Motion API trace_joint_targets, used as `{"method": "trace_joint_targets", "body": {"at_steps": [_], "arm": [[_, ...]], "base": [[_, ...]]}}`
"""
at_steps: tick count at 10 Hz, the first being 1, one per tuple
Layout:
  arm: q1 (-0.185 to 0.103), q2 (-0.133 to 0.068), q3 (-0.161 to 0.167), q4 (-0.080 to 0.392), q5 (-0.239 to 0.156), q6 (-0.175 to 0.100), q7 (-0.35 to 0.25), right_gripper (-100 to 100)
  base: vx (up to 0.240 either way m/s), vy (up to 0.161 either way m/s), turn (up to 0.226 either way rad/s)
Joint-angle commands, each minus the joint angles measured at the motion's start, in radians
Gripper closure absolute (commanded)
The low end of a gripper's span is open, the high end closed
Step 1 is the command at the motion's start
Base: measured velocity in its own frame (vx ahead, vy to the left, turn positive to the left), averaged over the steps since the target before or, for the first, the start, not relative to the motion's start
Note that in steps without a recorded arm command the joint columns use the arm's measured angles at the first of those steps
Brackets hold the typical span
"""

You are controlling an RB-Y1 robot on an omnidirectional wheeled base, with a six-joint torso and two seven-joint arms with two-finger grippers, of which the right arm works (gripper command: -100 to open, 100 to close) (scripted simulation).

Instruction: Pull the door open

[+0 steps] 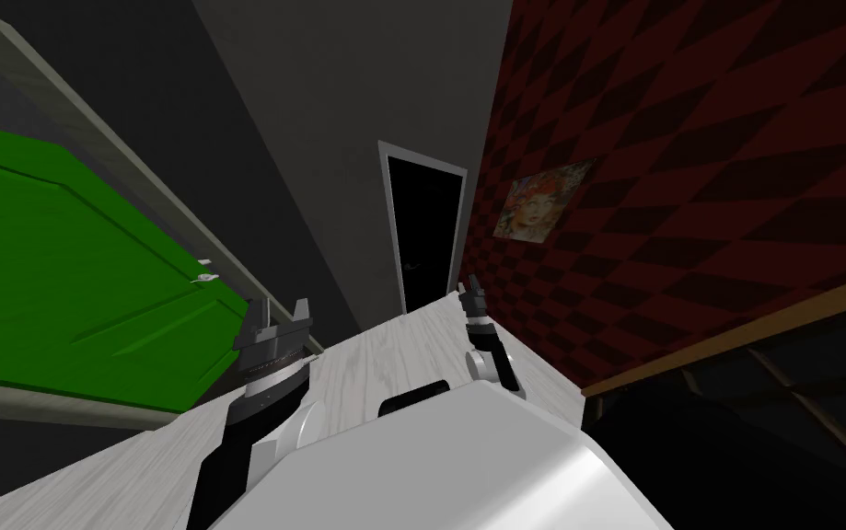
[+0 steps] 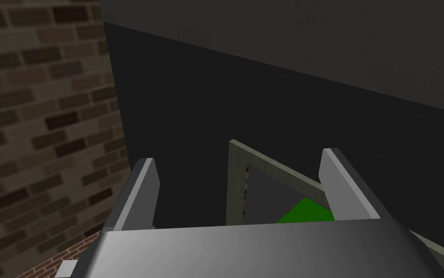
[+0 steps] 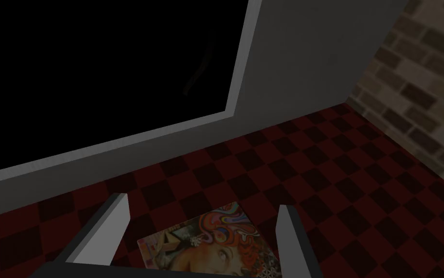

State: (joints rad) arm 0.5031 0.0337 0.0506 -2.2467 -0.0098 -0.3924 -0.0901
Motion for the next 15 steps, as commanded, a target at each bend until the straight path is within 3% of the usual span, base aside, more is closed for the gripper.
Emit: {"method": "trace_joint_targets", "body": {"at_steps": [1,6,15], "arm": [[-0.014,-0.016,-0.002,0.038,0.007,-0.01,-0.009,-100],[-0.05,-0.052,-0.008,0.135,0.024,-0.035,-0.032,-100],[-0.13,-0.12,-0.022,0.352,0.064,-0.093,-0.084,-100]], "base": [[0.058,-0.02,0.049],[0.108,0.029,0.017],[0.094,0.017,0.025]]}}
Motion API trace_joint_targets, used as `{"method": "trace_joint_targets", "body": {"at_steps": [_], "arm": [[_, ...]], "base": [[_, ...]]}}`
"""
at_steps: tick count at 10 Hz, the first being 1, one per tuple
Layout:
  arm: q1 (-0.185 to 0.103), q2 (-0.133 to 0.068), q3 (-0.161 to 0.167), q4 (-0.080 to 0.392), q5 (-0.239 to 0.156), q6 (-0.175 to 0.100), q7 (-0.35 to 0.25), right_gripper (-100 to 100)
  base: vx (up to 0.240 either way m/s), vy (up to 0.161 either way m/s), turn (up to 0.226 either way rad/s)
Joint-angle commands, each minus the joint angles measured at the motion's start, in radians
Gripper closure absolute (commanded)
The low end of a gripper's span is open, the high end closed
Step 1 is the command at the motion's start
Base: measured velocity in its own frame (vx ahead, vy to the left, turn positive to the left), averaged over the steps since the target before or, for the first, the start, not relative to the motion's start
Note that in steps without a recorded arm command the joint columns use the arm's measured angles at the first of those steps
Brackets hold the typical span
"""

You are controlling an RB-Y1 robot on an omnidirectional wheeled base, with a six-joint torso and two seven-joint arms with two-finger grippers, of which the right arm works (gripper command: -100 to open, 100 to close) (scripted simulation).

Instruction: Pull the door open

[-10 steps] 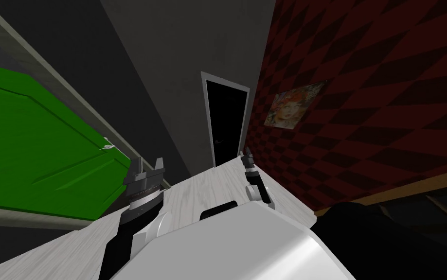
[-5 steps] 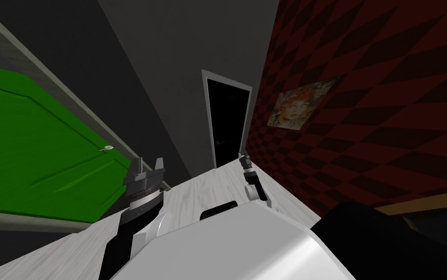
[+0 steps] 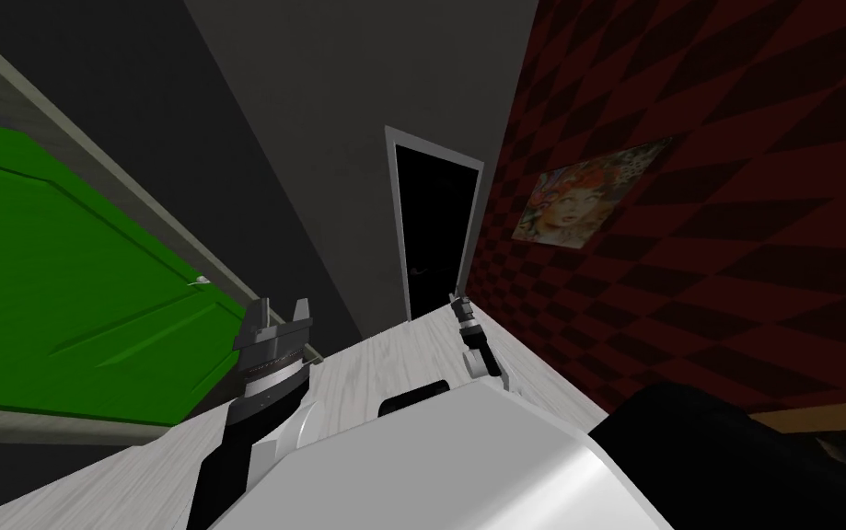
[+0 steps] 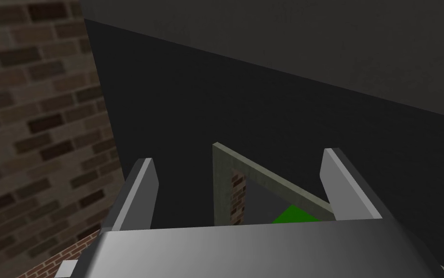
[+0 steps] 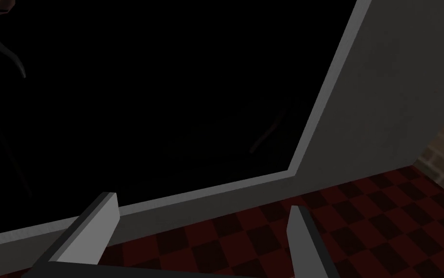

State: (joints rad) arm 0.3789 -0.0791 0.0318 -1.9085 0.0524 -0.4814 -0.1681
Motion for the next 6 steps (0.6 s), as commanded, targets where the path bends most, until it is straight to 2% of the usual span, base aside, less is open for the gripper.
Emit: {"method": "trace_joint_targets", "body": {"at_steps": [1,6], "arm": [[-0.016,-0.014,-0.004,0.04,0.006,-0.01,-0.012,-100],[-0.065,-0.051,-0.013,0.173,0.031,-0.045,-0.043,-100]], "base": [[0.098,0.034,0.03],[0.097,0.018,0.027]]}}
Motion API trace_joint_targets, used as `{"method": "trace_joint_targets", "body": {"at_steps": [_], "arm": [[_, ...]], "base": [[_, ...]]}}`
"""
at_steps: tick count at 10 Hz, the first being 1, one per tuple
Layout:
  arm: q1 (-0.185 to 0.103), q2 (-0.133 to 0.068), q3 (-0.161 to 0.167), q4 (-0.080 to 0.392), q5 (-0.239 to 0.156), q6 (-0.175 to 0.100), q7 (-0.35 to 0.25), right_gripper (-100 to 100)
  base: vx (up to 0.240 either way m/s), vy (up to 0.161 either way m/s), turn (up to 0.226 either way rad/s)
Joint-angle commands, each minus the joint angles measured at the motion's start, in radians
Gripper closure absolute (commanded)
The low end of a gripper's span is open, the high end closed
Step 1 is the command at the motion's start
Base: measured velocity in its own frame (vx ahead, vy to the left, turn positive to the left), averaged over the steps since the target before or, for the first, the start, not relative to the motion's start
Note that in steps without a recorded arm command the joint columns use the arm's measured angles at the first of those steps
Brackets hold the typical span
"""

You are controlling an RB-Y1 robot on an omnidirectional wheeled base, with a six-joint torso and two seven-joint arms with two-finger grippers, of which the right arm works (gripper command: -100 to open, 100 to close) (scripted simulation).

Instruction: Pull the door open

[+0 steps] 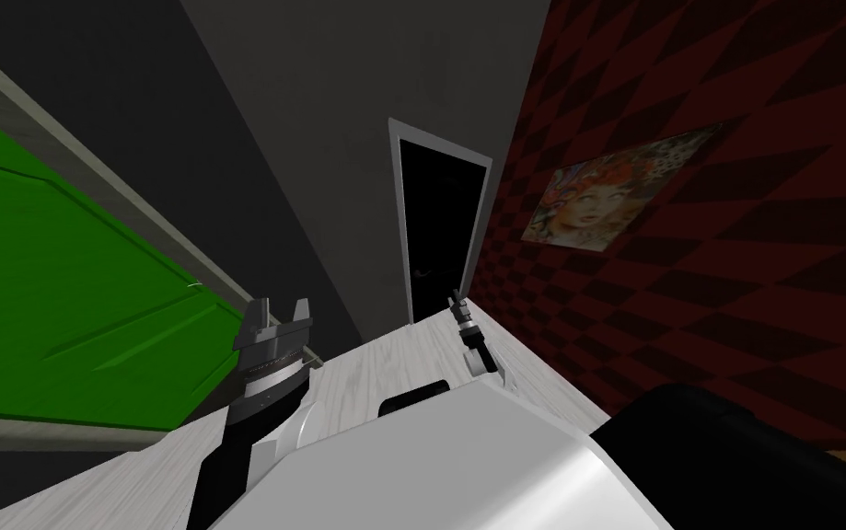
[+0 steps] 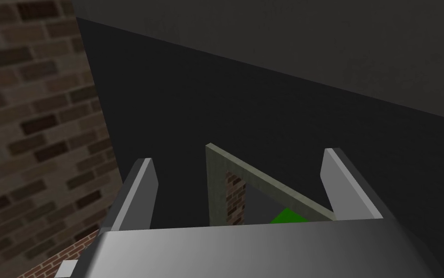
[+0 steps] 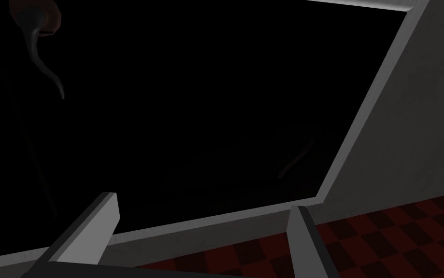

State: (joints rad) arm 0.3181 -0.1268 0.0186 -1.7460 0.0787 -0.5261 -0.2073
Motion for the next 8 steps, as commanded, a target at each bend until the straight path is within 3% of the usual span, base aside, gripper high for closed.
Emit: {"method": "trace_joint_targets", "body": {"at_steps": [1,7,8], "arm": [[-0.014,-0.01,-0.001,0.038,0.009,-0.008,-0.011,-100],[-0.076,-0.054,-0.011,0.205,0.04,-0.052,-0.051,-100],[-0.076,-0.054,-0.011,0.206,0.04,-0.052,-0.051,-100]], "base": [[0.112,0.009,0.024],[0.103,0.024,0.028],[0.061,0.006,0.014]]}}
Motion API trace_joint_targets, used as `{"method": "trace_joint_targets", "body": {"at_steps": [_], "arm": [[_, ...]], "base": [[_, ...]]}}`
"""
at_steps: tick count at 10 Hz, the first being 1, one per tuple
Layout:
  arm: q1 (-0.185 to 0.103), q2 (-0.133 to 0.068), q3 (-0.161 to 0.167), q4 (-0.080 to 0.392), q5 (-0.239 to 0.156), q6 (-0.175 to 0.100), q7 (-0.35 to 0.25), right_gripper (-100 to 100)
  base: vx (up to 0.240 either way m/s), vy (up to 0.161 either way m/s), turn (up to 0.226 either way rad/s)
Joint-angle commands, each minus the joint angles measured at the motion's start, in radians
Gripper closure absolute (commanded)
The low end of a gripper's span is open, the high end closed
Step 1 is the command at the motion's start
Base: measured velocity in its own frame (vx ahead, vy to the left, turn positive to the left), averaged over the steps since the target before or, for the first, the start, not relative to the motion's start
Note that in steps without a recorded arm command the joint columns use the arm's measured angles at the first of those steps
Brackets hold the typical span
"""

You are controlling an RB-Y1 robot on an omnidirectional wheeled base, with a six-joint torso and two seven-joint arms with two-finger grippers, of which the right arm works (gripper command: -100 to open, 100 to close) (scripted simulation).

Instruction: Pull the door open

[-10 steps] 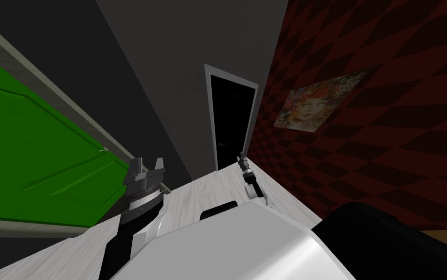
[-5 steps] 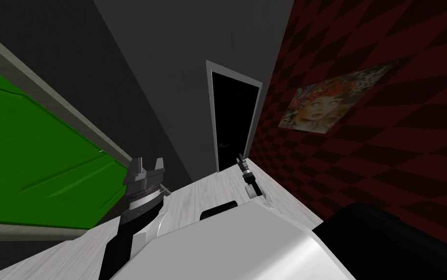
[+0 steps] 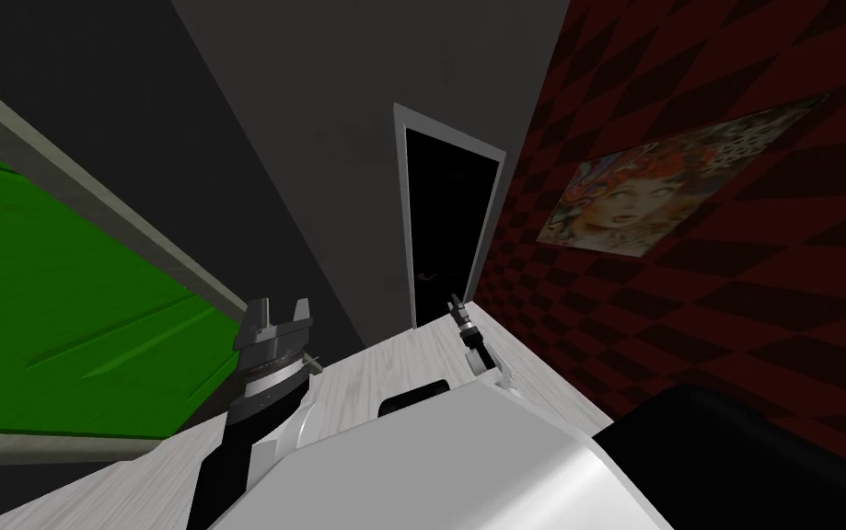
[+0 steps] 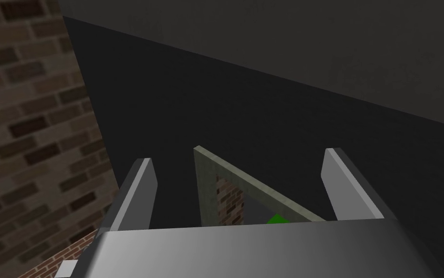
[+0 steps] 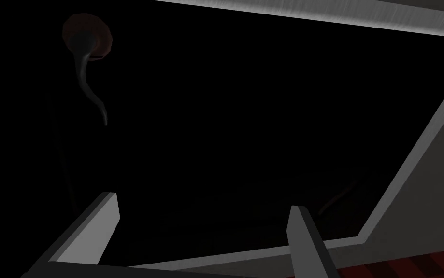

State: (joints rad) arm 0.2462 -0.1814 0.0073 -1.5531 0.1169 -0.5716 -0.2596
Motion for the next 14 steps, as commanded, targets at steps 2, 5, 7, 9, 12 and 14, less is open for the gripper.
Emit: {"method": "trace_joint_targets", "body": {"at_steps": [2,5,7,9,12,14], "arm": [[-0.025,-0.013,-0.004,0.07,0.012,-0.022,-0.012,-100],[-0.056,-0.034,-0.009,0.153,0.027,-0.044,-0.032,-100],[-0.076,-0.047,-0.012,0.208,0.037,-0.058,-0.045,-100],[-0.096,-0.06,-0.015,0.261,0.047,-0.072,-0.058,-100],[-0.125,-0.078,-0.02,0.338,0.061,-0.092,-0.076,-100],[-0.142,-0.09,-0.023,0.386,0.069,-0.105,-0.087,-100]], "base": [[0.058,0.015,0.025],[0.104,0.014,0.031],[0.101,0.021,0.026],[0.097,0.022,0.025],[0.102,0.012,0.029],[0.093,0.012,0.027]]}}
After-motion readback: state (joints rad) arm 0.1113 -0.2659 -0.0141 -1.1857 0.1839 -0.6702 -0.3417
